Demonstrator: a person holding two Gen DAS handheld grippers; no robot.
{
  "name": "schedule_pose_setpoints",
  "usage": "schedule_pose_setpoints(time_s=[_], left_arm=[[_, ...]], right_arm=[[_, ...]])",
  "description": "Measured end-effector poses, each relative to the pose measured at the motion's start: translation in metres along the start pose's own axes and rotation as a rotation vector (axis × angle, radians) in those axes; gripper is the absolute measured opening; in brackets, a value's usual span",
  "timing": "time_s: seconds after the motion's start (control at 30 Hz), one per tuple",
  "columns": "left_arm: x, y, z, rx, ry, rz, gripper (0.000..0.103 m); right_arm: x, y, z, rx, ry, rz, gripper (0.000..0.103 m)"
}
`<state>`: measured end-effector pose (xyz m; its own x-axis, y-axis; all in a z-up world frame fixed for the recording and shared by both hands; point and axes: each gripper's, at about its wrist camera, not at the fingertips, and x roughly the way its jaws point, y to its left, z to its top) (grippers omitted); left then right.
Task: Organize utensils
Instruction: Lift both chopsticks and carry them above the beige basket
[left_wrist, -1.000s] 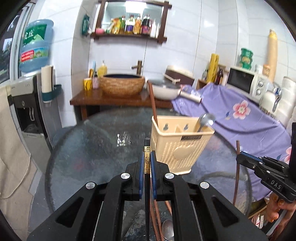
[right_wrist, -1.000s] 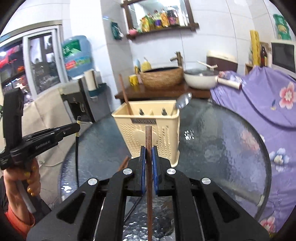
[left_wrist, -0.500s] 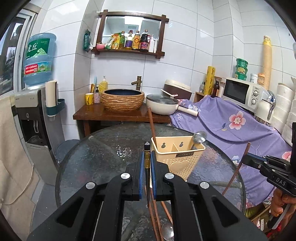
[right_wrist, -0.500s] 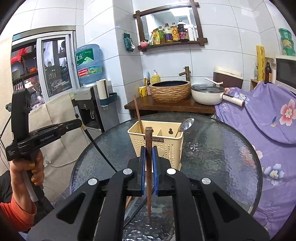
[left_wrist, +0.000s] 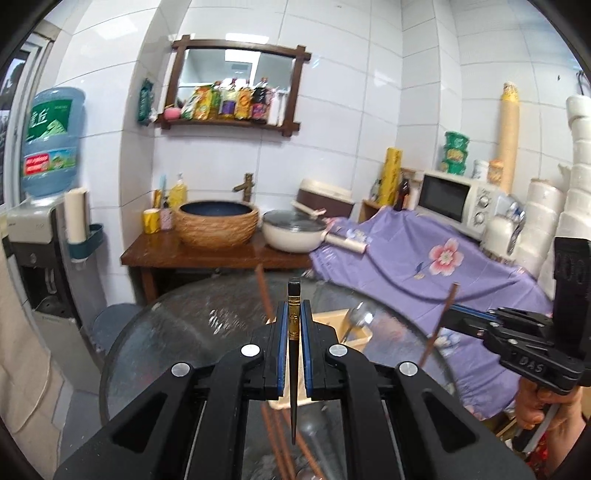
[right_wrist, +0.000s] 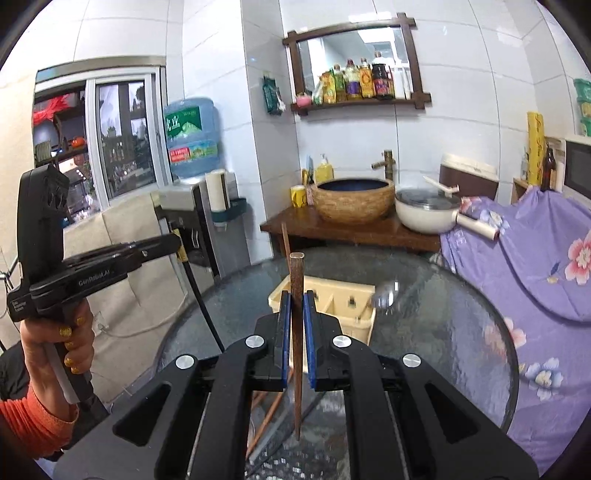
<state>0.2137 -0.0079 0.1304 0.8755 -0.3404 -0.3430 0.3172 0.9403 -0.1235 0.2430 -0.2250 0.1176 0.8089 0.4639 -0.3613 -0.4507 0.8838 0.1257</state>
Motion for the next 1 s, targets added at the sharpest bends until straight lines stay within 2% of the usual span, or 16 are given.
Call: schedule_pose_setpoints(time_s=[0.23,0.4,0.5,0.63,0.83,1.0], left_arm=[[0.014,-0.015,0.071,0.005,-0.076,0.019,0.007],[0.044,-0.018,0.096,-0.024,-0.068,0.044,0.007],[0.067,-0.019,0.092,-0.031,-0.046,0.064,0.007],[0.090,-0.015,0.075,-0.042,-0.003,0.072,0.007],[0.120,-0.005,0.038,-0.054,0.074,0.084,0.007],[0.142,0.006,0.012,-0.076,0.135,0.097,0.007]], right_arm=[[-0.003,-0.003,0.084,0.004,-0.119,-0.041,0.008],[0.014,-0.007,0.113,-0.001,-0.169,-0.119,0.008],[0.035,-0.016,0.112,0.025,-0.167,-0.155,0.008],[0.066,-0.028,0.092,0.064,-0.113,-0.179,0.008],[0.097,-0.037,0.056,0.106,-0.034,-0.172,0.008],[0.111,-0.044,0.037,0.127,-0.001,-0.180,0.008]])
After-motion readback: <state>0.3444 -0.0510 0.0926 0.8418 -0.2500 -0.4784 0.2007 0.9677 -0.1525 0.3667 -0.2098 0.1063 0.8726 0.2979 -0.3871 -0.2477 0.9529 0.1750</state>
